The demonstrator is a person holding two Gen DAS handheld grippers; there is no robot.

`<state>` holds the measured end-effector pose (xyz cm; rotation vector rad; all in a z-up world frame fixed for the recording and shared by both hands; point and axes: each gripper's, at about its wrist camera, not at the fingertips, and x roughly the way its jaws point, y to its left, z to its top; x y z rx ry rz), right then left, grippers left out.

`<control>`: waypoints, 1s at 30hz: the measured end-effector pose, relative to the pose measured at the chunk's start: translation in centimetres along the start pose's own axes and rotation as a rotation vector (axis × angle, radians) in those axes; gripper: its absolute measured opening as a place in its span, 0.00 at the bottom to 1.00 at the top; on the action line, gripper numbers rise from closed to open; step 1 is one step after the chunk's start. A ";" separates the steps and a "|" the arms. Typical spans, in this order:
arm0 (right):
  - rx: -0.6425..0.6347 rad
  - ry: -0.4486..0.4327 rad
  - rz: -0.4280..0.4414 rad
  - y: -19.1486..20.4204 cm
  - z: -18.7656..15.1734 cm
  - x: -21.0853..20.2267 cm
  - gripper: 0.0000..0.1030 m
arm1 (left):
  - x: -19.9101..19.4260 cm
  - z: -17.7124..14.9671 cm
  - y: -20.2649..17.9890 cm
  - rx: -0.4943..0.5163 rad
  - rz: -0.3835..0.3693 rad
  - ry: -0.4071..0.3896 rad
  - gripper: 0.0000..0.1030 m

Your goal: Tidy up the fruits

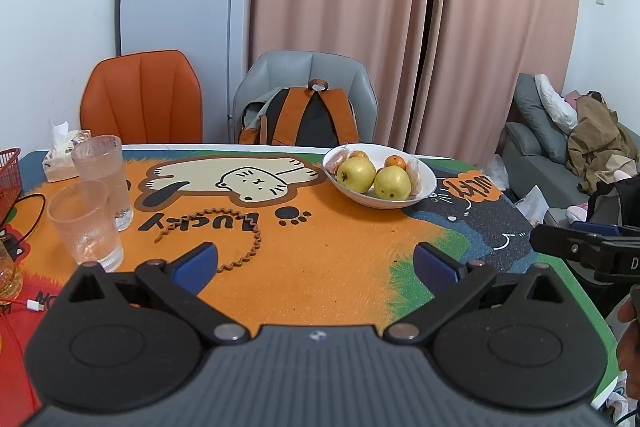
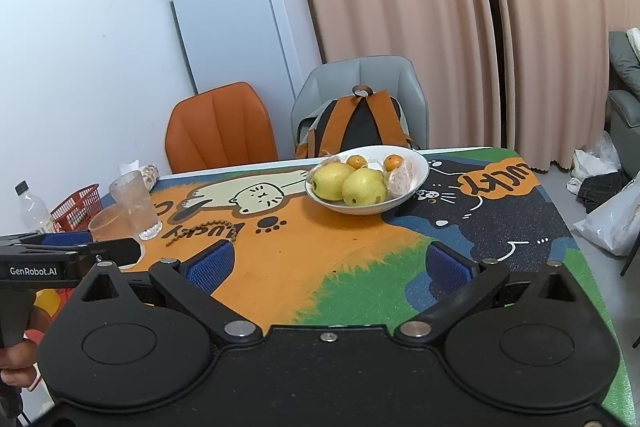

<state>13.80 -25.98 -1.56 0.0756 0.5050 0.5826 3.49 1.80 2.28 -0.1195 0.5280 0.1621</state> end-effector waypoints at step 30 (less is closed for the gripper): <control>-0.013 0.000 -0.005 0.4 -0.1 0.0 1.00 | -0.1 -0.7 -0.1 -0.005 -0.007 0.007 1.00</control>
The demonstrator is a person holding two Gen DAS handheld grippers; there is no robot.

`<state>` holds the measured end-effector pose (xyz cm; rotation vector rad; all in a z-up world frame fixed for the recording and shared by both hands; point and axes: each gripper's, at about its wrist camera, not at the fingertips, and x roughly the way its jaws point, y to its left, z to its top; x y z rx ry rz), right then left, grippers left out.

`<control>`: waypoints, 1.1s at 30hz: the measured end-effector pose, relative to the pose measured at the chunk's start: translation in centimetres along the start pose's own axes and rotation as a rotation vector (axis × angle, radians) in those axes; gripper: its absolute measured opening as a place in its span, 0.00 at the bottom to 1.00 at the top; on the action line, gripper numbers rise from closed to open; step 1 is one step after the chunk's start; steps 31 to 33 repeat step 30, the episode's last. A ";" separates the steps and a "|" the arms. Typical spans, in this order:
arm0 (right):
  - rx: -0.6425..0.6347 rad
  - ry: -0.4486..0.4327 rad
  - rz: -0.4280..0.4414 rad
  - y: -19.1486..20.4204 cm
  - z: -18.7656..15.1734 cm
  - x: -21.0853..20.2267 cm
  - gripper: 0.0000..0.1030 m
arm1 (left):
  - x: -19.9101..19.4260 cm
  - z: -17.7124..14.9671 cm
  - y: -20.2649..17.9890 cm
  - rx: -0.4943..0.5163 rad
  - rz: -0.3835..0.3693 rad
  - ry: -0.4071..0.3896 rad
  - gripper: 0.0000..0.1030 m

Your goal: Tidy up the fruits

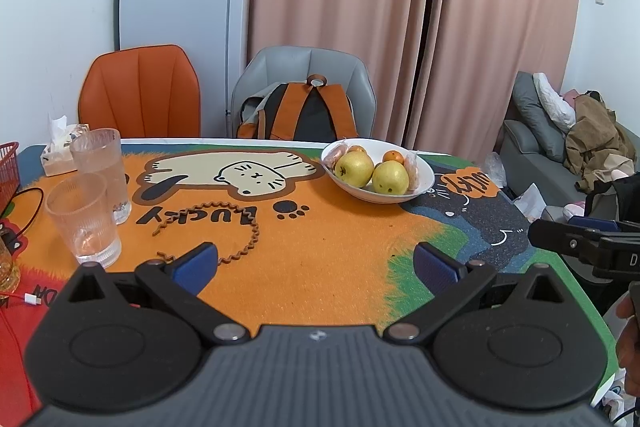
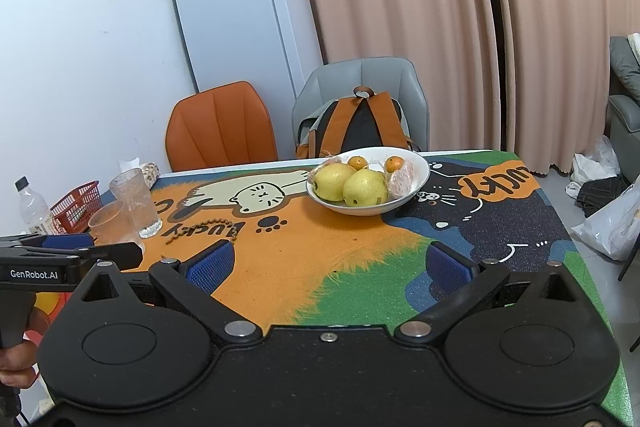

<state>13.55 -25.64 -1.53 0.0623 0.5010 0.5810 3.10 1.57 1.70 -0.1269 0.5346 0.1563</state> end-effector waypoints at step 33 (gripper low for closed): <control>-0.006 0.006 -0.003 0.4 0.0 -0.2 1.00 | -0.3 0.1 0.2 -0.006 -0.007 -0.001 1.00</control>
